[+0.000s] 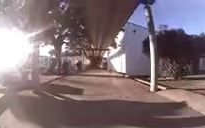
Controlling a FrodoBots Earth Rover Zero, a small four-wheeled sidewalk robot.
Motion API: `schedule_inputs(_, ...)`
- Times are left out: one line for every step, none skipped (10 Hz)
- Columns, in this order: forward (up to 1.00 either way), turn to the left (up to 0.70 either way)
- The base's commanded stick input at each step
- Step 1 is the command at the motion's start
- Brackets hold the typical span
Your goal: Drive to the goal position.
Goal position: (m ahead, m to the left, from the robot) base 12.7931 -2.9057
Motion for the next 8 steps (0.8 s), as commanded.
schedule_inputs(0.7, 0.0)
schedule_inputs(0.7, 0.0)
schedule_inputs(0.7, 0.0)
schedule_inputs(0.7, 0.0)
schedule_inputs(0.7, 0.0)
schedule_inputs(0.7, 0.0)
schedule_inputs(0.7, 0.0)
schedule_inputs(0.64, 0.0)
